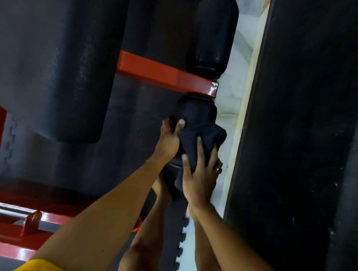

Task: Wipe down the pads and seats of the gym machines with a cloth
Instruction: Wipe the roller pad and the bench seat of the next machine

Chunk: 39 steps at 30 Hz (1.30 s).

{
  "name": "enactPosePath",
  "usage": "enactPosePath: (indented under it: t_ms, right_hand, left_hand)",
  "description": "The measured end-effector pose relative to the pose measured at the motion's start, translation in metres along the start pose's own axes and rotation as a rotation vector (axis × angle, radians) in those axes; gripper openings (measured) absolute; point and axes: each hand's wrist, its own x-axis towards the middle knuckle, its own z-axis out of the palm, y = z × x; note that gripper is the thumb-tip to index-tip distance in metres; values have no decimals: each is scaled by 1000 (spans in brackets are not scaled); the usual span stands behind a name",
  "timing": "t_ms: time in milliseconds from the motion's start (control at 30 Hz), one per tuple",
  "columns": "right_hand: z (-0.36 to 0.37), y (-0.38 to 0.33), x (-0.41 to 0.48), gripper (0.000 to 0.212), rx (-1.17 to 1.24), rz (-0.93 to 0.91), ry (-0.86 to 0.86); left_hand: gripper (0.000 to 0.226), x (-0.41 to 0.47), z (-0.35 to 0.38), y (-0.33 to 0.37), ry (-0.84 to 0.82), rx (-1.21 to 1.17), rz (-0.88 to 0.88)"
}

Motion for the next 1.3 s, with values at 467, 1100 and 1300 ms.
enactPosePath:
  t_ms: [467, 1100, 1300]
  right_hand:
    - [1, 18, -1, 61, 56, -28, -19]
    - [3, 2, -3, 64, 196, 131, -39]
    - [-4, -39, 112, 60, 91, 142, 48]
  left_hand:
    - [58, -23, 3, 26, 209, 46, 4]
    - [77, -20, -1, 16, 33, 80, -102]
    - [61, -43, 19, 22, 164, 4, 48]
